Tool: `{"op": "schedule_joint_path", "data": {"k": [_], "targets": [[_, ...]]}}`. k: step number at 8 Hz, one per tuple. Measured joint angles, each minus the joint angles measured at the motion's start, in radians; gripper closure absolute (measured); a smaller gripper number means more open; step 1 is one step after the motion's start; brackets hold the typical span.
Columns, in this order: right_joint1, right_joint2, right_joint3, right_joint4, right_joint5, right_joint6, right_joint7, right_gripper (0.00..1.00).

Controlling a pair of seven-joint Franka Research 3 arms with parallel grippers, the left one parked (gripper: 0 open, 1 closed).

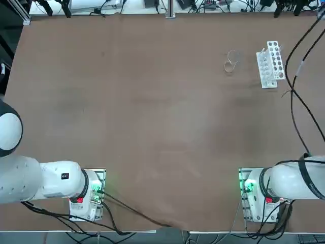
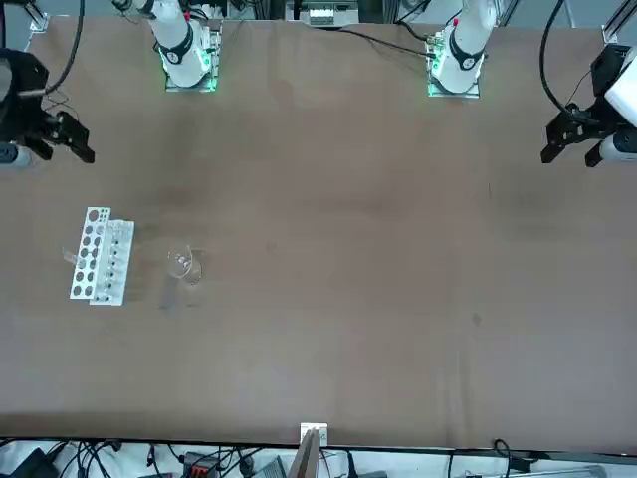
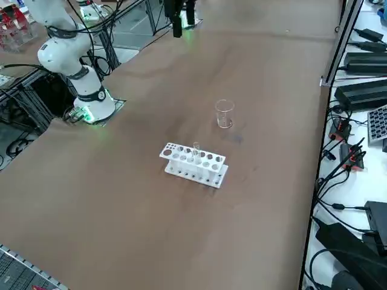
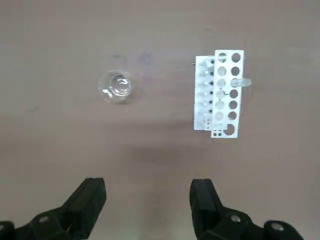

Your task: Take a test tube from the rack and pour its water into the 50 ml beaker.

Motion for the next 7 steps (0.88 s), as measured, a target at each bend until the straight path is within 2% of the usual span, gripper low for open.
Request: {"op": "schedule_joint_path", "data": {"k": [2, 7], "targets": [[0.0, -0.035, 0.0, -0.026, 0.027, 0.001, -0.021, 0.0], [-0.008, -0.057, -0.005, -0.033, 0.029, 0.008, -0.084, 0.0]]}}
